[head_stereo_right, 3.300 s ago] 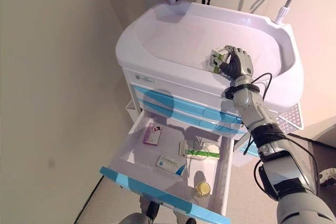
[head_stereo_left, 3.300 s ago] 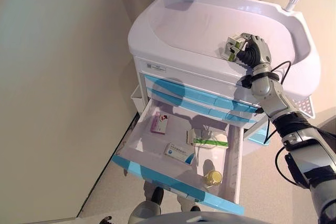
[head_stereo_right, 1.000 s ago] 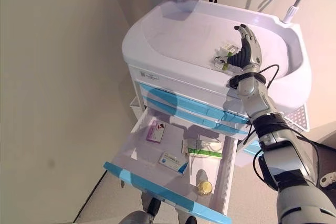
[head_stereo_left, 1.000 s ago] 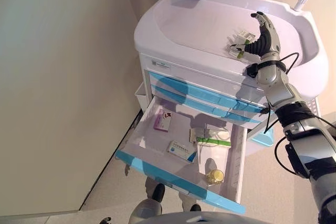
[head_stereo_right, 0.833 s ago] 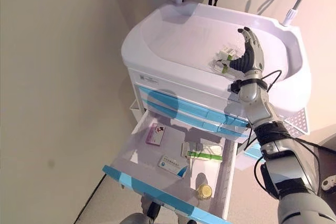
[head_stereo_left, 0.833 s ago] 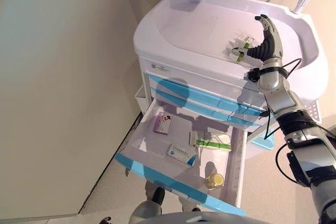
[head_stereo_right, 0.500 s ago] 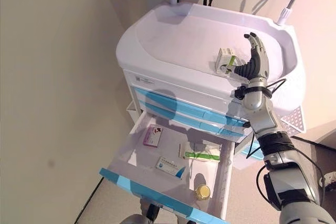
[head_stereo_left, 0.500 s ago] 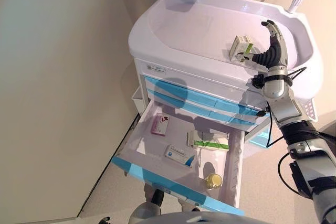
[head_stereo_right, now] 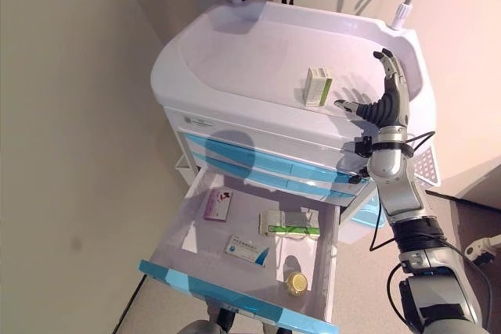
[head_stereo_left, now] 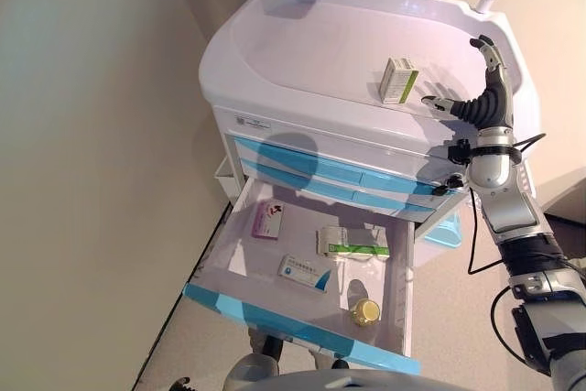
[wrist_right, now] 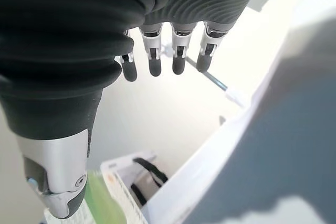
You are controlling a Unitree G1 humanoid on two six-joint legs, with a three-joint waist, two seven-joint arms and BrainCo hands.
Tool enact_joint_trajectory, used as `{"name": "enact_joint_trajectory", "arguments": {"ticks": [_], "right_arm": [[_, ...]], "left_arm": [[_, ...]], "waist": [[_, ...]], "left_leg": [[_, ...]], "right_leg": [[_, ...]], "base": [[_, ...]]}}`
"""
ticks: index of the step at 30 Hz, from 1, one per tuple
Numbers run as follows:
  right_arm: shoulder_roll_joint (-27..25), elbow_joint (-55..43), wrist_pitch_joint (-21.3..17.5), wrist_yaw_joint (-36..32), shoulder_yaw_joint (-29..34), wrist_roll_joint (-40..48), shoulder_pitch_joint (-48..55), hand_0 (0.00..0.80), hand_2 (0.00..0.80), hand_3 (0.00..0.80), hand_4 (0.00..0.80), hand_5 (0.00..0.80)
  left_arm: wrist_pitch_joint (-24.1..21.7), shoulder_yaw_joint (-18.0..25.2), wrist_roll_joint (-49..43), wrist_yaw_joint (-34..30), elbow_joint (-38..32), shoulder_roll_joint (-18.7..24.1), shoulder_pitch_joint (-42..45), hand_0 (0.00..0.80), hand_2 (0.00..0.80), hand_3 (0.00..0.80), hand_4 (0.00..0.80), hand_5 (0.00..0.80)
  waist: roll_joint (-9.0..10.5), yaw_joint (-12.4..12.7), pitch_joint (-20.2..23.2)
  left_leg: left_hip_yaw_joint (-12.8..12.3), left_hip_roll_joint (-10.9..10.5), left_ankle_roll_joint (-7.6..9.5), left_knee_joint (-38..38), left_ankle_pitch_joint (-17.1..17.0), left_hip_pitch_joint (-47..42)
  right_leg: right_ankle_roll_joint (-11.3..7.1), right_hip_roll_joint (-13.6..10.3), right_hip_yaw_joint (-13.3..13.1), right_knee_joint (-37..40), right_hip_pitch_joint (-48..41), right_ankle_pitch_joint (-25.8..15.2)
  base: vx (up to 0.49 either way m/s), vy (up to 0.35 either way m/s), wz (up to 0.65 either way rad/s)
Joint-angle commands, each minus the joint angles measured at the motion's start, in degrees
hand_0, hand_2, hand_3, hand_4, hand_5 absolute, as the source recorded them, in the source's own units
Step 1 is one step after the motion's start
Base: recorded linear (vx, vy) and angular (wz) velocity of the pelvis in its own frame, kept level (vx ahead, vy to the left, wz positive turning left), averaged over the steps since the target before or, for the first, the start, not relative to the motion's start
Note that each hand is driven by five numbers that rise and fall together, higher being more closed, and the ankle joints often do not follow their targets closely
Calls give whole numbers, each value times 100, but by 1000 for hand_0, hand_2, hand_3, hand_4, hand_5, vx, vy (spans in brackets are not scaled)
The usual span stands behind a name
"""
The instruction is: Open the drawer and pick up the medicine
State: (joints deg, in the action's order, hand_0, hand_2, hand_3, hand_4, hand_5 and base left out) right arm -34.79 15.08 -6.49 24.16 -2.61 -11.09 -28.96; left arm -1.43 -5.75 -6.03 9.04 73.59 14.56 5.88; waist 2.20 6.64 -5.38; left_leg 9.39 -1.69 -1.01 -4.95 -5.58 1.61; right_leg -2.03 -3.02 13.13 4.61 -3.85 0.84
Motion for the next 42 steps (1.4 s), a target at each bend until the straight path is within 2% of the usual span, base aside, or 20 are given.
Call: {"name": "enact_joint_trajectory", "arguments": {"ticks": [1, 11, 15, 16, 21, 22, 24, 30, 31, 32, 33, 34, 35, 38, 39, 42], "right_arm": [[-150, -743, -388, 82, 258, 174, 63, 0, 0, 0, 0, 0], [80, -1496, -595, 218, 1007, 674, 702, 0, 0, 0, 0, 0], [269, -1593, -757, 194, 1435, 1209, 1201, 0, 0, 0, 0, 0], [491, -1633, -901, 105, 1610, 1678, 1547, 0, 0, 0, 0, 0], [842, -1404, -1050, -160, 1952, 2451, 2340, 0, 0, 0, 0, 0], [1048, -1097, -1098, -271, 2058, 2780, 2729, 0, 0, 0, 0, 0], [1132, -885, -1093, -309, 2097, 2876, 2905, 0, 0, 0, 0, 0], [1424, 421, -896, -286, 2175, 2789, 3491, 0, 0, 0, 0, 0], [1437, 968, -740, -315, 2029, 2593, 3571, 0, 0, 0, 0, 0], [1432, 977, -745, -316, 2026, 2594, 3566, 0, 0, 0, 0, 0], [1416, 1430, -565, -395, 1846, 2264, 3673, 0, 0, 0, 0, 0], [1411, 1444, -574, -395, 1841, 2265, 3665, 0, 0, 0, 0, 0], [1367, 1896, -446, -467, 1671, 2059, 3702, 0, 0, 0, 0, 0], [1298, 2279, -344, -510, 1561, 1887, 3692, 0, 0, 0, 0, 0], [1270, 2768, -289, -513, 1502, 1764, 3713, 0, 0, 0, 0, 0], [1213, 3311, -186, -387, 1385, 1491, 3658, 0, 0, 0, 0, 0]], "left_arm": [[40, 9, -289, 59, 457, 109, -276, 0, 0, 0, 0, 0], [89, 56, -409, 79, 478, 52, -271, 0, 0, 0, 0, 0], [107, 98, -445, 84, 492, 36, -260, 0, 0, 0, 0, 0], [117, 124, -457, 64, 495, 8, -254, 0, 0, 0, 0, 0], [102, 167, -493, -12, 479, -10, -229, 0, 0, 0, 0, 0], [80, 198, -479, -43, 449, -23, -220, 0, 0, 0, 0, 0], [70, 200, -475, -62, 429, -27, -212, 0, 0, 0, 0, 0], [31, 239, -461, -94, 376, -43, -220, 0, 0, 0, 0, 0], [22, 227, -442, -91, 361, -49, -232, 0, 0, 0, 0, 0], [22, 229, -442, -91, 361, -50, -232, 0, 0, 0, 0, 0], [1, 221, -432, -91, 332, -62, -230, 0, 0, 0, 0, 0], [0, 225, -432, -90, 332, -64, -228, 0, 0, 0, 0, 0], [-4, 189, -426, -95, 319, -62, -238, 0, 0, 0, 0, 0], [-11, 175, -409, -104, 302, -47, -226, 0, 0, 0, 0, 0], [-27, 158, -388, -81, 286, -39, -217, 0, 0, 0, 0, 0], [-47, 112, -364, -74, 246, -40, -197, 0, 0, 0, 0, 0]], "waist": [[176, 63, 260], [150, -113, 318], [126, -239, 335], [97, -345, 324], [46, -484, 335], [7, -567, 323], [-10, -598, 321], [-123, -784, 270], [-154, -827, 247], [-156, -824, 246], [-191, -864, 214], [-192, -863, 214], [-217, -895, 169], [-237, -915, 130], [-252, -928, 103], [-281, -930, 65]], "left_leg": [[-3, -308, 269, 175, 554, -131], [-170, -293, 280, 173, 592, -191], [-275, -274, 279, 176, 622, -224], [-345, -258, 279, 179, 632, -233], [-476, -243, 287, 192, 669, -257], [-536, -237, 290, 203, 689, -273], [-572, -237, 292, 204, 699, -284], [-732, -229, 302, 238, 748, -313], [-797, -227, 306, 254, 762, -312], [-802, -226, 307, 254, 764, -312], [-858, -228, 304, 263, 764, -308], [-864, -227, 304, 263, 765, -309], [-899, -224, 302, 275, 768, -309], [-930, -217, 300, 286, 774, -305], [-942, -220, 299, 292, 774, -305], [-952, -225, 303, 295, 775, -298]], "right_leg": [[-374, -255, -88, -451, 410, -271], [-383, -215, -251, -418, 413, -314], [-387, -200, -359, -420, 441, -333], [-388, -189, -429, -428, 470, -342], [-383, -171, -575, -439, 505, -344], [-383, -161, -639, -461, 530, -337], [-383, -154, -684, -465, 533, -334], [-386, -136, -854, -498, 593, -321], [-385, -129, -919, -510, 620, -320], [-385, -128, -924, -512, 623, -320], [-382, -114, -979, -531, 657, -321], [-382, -113, -984, -533, 659, -320], [-382, -110, -1027, -539, 677, -329], [-384, -109, -1065, -543, 699, -330], [-388, -111, -1068, -555, 707, -325], [-391, -113, -1070, -564, 714, -323]], "base": [[0, 0, 0], [-7, 9, -7], [-4, 12, -15], [-3, 14, -15], [0, 15, -26], [6, 8, -21], [6, 12, -23], [1, 11, -21], [-7, 9, -12], [-11, 19, -25], [-6, 10, -19], [-17, 16, -20], [-11, 7, -10], [-10, 3, -21], [8, -1, -9], [2, 0, -1]]}}
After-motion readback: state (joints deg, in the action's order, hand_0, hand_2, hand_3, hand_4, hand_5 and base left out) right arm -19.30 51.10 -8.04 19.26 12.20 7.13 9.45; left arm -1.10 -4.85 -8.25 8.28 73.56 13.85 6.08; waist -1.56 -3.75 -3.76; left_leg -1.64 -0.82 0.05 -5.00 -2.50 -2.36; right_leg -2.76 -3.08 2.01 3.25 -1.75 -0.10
